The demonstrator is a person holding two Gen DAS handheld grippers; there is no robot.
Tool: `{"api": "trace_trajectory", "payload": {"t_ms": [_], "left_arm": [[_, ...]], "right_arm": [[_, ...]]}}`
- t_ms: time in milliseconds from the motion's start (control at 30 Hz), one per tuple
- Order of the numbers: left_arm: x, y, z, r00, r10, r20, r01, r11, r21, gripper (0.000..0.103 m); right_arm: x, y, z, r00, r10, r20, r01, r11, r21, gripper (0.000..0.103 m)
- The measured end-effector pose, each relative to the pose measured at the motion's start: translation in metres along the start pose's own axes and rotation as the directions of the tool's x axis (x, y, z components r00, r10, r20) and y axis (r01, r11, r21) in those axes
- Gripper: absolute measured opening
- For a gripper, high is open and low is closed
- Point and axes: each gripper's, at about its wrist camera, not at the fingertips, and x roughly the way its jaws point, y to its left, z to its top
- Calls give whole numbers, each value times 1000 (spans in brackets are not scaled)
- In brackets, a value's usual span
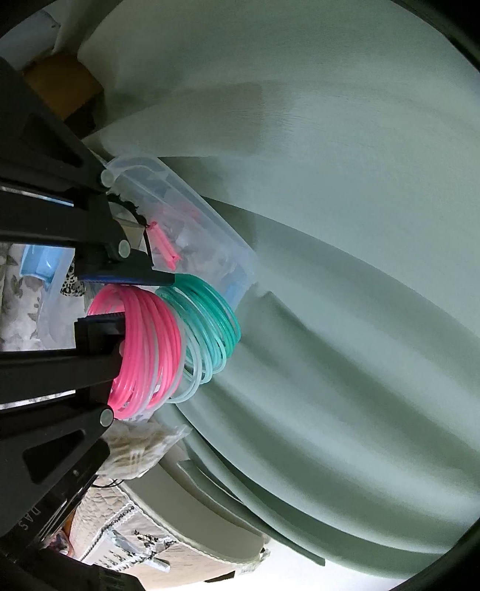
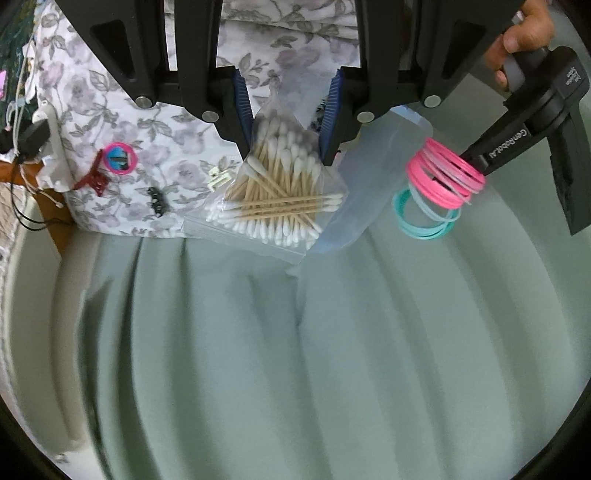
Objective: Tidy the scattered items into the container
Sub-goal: 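Lower the bangles into the clear box and open the left gripper while the right releases the swab bag inside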
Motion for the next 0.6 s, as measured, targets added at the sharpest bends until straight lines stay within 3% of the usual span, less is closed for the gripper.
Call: {"api": "trace_trajectory", "payload": {"t_ms": [600], "left_arm": [[37,30,2,996,52,-74,-56,997,-57,12]], "right_arm": [[60,31,-9,991,53,-123,-63,995,-80,37]]}}
